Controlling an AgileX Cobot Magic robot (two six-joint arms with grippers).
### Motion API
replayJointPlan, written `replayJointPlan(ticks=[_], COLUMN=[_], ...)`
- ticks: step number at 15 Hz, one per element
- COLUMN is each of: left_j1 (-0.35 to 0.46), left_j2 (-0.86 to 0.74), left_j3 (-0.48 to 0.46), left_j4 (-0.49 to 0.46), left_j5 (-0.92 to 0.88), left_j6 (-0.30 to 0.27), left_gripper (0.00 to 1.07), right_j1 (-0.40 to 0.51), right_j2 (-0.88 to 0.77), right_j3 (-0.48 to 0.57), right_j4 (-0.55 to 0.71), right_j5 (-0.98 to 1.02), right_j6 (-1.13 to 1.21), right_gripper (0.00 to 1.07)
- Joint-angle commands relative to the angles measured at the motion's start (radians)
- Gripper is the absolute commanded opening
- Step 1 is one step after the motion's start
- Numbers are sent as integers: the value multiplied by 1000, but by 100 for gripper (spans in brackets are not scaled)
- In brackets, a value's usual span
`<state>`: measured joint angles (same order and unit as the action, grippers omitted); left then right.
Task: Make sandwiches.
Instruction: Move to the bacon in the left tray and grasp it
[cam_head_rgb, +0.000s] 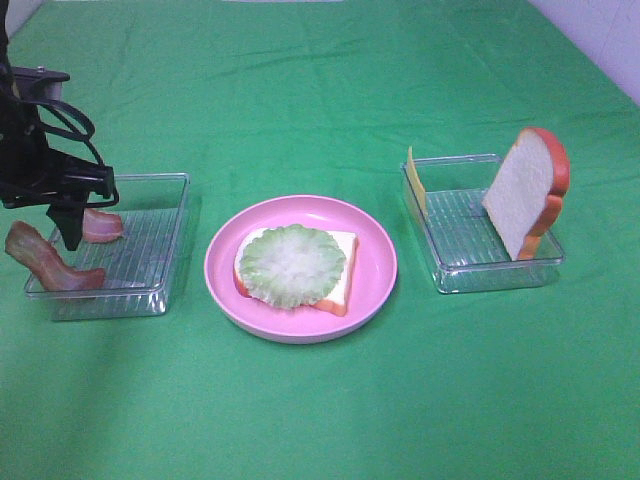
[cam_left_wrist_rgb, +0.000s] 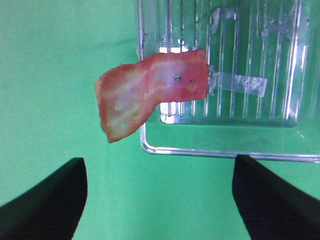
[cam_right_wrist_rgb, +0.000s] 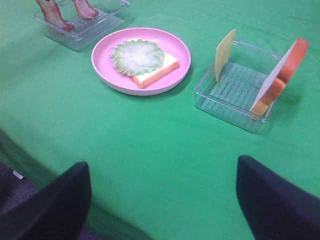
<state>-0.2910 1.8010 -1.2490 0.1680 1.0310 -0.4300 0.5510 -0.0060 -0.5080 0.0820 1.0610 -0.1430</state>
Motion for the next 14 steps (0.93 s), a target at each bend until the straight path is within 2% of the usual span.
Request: replayJointPlan(ticks=[1, 4, 8, 14], left_j1=[38, 82, 82, 82], left_j2=[9, 11, 35, 106], left_j3=[-2, -2, -3, -6], left_j4=[-4, -19, -20, -7], left_j5=[13, -1, -67, -101], left_j6=[-51, -48, -47, -49], left_gripper=[76, 76, 76, 64], right_j1=[-3, -3, -3, -3], right_j2=[-14, -14, -14, -14], right_j3=[2, 2, 2, 2], right_j4=[2, 2, 2, 2], right_j5=[4, 4, 4, 4], right_j6=[-8, -8, -8, -7], right_gripper=[76, 76, 76, 76])
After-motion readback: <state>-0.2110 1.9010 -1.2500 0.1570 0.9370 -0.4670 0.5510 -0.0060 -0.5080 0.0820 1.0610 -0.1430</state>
